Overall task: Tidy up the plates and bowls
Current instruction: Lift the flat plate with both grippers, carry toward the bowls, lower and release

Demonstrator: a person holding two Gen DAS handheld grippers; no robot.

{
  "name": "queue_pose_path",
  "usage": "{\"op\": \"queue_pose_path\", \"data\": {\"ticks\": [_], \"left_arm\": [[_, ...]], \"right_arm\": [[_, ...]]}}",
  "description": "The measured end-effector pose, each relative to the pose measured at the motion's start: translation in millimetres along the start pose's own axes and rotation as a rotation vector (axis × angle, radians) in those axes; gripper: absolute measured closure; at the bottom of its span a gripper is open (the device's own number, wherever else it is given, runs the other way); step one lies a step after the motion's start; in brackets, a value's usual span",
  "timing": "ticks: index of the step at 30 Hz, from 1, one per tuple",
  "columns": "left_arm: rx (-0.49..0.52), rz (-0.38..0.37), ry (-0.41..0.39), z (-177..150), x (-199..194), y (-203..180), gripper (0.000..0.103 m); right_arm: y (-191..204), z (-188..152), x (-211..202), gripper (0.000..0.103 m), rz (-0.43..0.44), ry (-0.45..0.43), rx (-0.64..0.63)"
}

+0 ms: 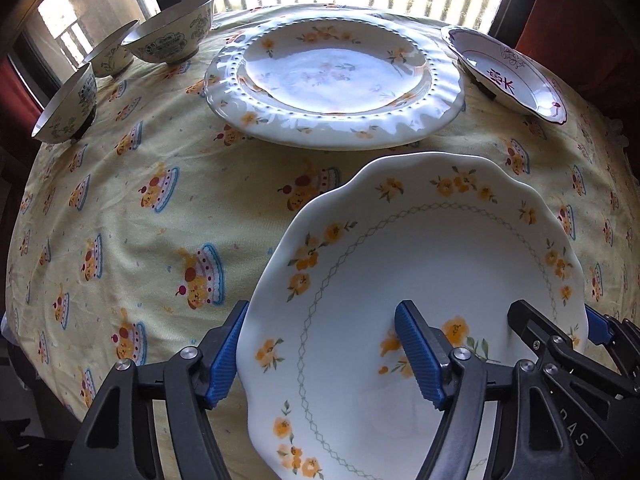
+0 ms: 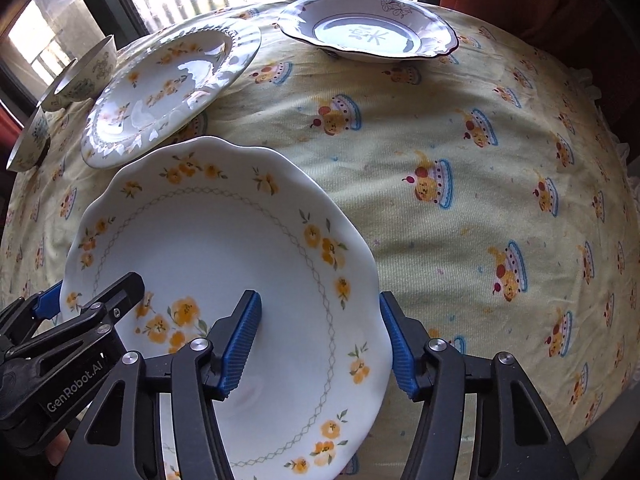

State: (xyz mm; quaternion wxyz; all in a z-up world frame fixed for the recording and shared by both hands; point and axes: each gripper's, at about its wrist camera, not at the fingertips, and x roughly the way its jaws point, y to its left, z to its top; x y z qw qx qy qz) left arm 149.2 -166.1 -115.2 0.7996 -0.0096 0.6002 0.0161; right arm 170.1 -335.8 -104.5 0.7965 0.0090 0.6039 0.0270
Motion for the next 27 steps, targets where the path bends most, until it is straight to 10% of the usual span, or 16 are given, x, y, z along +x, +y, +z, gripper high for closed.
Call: {"op": "queue_pose_path", "data": {"ticks": [27], "left_arm": [[0.062, -0.060, 0.082, 6, -10, 104, 0.026]], "right_arm": [[104, 2, -3, 0.040, -0.073, 0.057, 0.066]]}}
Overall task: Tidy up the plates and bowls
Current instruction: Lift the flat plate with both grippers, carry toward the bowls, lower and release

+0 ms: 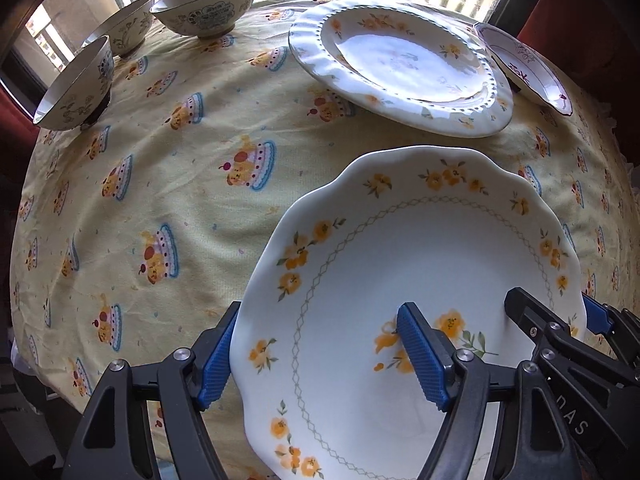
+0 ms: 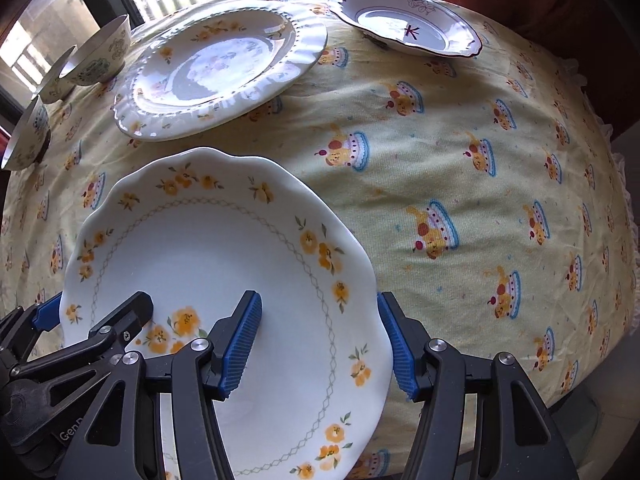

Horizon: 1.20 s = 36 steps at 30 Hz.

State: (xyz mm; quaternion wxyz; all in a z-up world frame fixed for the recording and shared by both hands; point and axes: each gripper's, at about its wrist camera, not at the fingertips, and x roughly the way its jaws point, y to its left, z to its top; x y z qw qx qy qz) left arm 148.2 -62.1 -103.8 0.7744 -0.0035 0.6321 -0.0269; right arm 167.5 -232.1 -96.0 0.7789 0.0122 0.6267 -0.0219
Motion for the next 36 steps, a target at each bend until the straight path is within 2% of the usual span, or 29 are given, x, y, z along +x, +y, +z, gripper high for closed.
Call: {"op": "queue_pose_path", "data": {"ticks": [9, 11, 20, 24, 36], "left_arm": [[0.003, -0.003, -0.002, 13, -6, 77, 0.026], [0.004, 0.001, -0.004, 14, -3, 93, 0.026], [0.031, 0.006, -0.018, 33, 1, 142, 0.026], [0.036, 0.001, -0.023, 31, -1, 162, 0.026], [0.069, -0.012, 0.001, 38, 12, 196, 0.026]], "right_arm": [[78, 11, -2, 0.040, 0.000, -0.010, 0.025], [91, 4, -6, 0.040, 0.000, -0.015, 0.031], [160, 15, -2, 0.040, 0.006, -0.028, 0.065], [185, 18, -2, 0.040, 0.006, -0.030, 0.079], [215, 19, 8, 0.040, 0.000, 0.000, 0.127]]}}
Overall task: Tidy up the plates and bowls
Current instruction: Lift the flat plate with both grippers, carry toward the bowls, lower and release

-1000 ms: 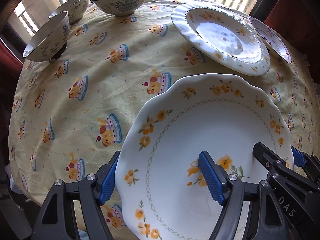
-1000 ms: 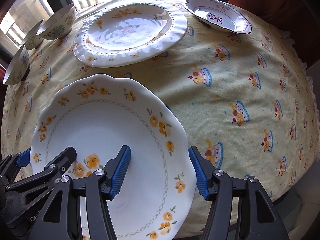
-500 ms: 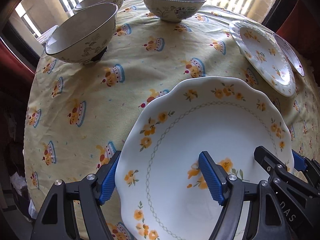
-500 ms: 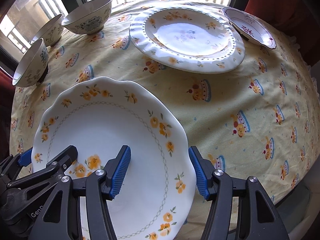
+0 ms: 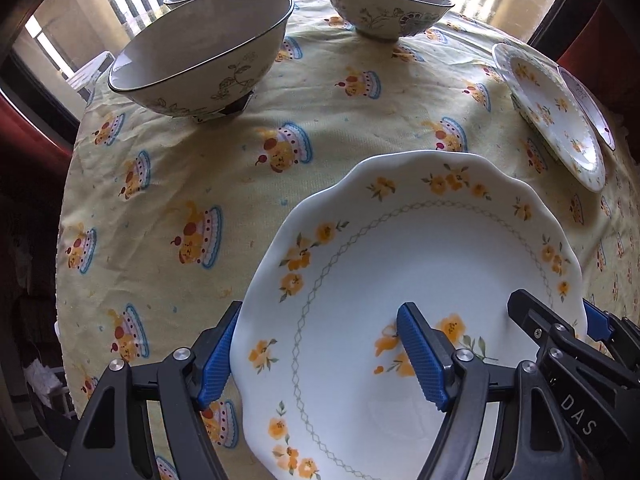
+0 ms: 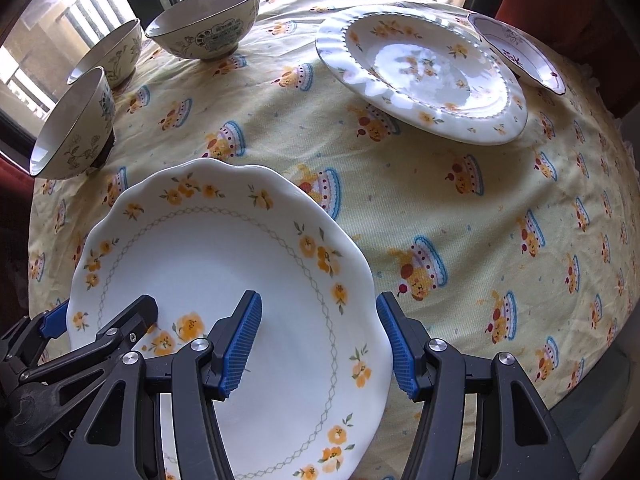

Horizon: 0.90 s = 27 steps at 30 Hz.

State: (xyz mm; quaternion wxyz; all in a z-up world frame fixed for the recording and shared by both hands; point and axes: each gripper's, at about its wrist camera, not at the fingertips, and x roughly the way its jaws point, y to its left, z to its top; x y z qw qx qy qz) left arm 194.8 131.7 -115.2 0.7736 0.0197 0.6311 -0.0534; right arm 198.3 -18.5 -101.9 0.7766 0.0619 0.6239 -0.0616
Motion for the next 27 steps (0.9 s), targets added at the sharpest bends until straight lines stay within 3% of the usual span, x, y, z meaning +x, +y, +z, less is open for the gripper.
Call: {"op": "queue_pose_path", "data": {"ticks": [6, 10, 14, 18, 23, 27], "left_arm": [[0.010, 0.015, -0.036, -6, 0, -6, 0.024], [-0.012, 0.012, -0.056, -11, -7, -4, 0.022], [-0.020, -0.018, -0.071, -15, -20, -2, 0.020], [0.010, -0.016, -0.076, -16, -35, -4, 0.015], [0.025, -0.045, -0.101, -13, -54, -4, 0.012], [0.007, -0.012, -0.134, -8, -64, -11, 0.009]], "right_arm": [[-6, -4, 10, 0.040, 0.034, 0.030, 0.068], [-5, -5, 9, 0.040, 0.050, 0.018, 0.029], [-5, -5, -11, 0.038, 0.035, -0.041, -0.001], [-10, -6, -34, 0.029, 0.007, -0.071, 0.019], [-13, -7, -60, 0.029, -0.014, -0.105, 0.015], [-14, -3, -74, 0.029, -0.020, -0.139, 0.006]]}}
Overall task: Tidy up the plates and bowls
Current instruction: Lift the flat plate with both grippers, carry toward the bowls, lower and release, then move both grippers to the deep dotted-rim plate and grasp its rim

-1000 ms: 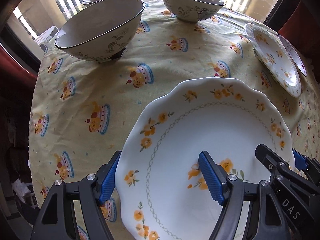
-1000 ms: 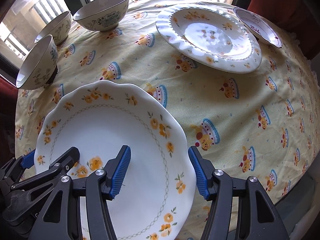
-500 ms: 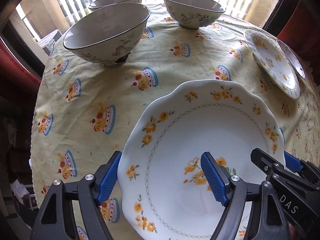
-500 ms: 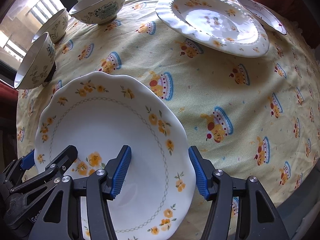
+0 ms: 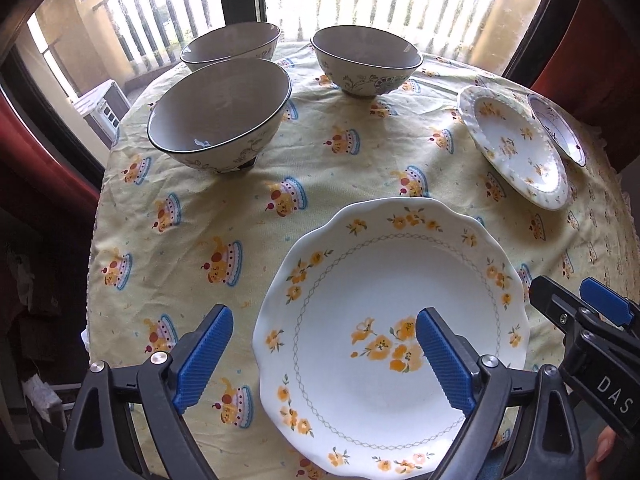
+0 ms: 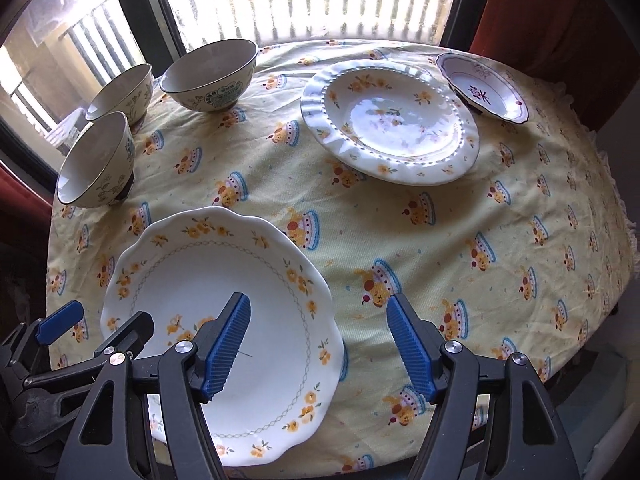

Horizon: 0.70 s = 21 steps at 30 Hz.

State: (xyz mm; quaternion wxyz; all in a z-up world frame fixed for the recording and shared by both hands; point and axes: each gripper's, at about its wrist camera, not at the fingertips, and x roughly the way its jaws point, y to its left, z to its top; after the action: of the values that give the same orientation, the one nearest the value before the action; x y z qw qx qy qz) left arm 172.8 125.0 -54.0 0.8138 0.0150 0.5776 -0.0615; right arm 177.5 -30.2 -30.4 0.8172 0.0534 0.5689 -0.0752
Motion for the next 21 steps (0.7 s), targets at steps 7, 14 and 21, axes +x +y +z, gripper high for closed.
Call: {"op": "queue_pose_path", "data": {"ticks": [7, 14, 21], "left_arm": [[-0.022, -0.021, -0.035, 14, -10, -12, 0.009], [-0.002, 0.000, -0.041, 33, -6, -35, 0.009], [-0.017, 0.031, -0.046, 57, 0, -74, 0.009]], "right_arm": [[-12, 14, -11, 0.029, -0.004, -0.042, 0.012], [-33, 31, -6, 0.029, 0.024, -0.070, 0.029], [-68, 59, 9, 0.029, 0.048, -0.054, 0.023]]}}
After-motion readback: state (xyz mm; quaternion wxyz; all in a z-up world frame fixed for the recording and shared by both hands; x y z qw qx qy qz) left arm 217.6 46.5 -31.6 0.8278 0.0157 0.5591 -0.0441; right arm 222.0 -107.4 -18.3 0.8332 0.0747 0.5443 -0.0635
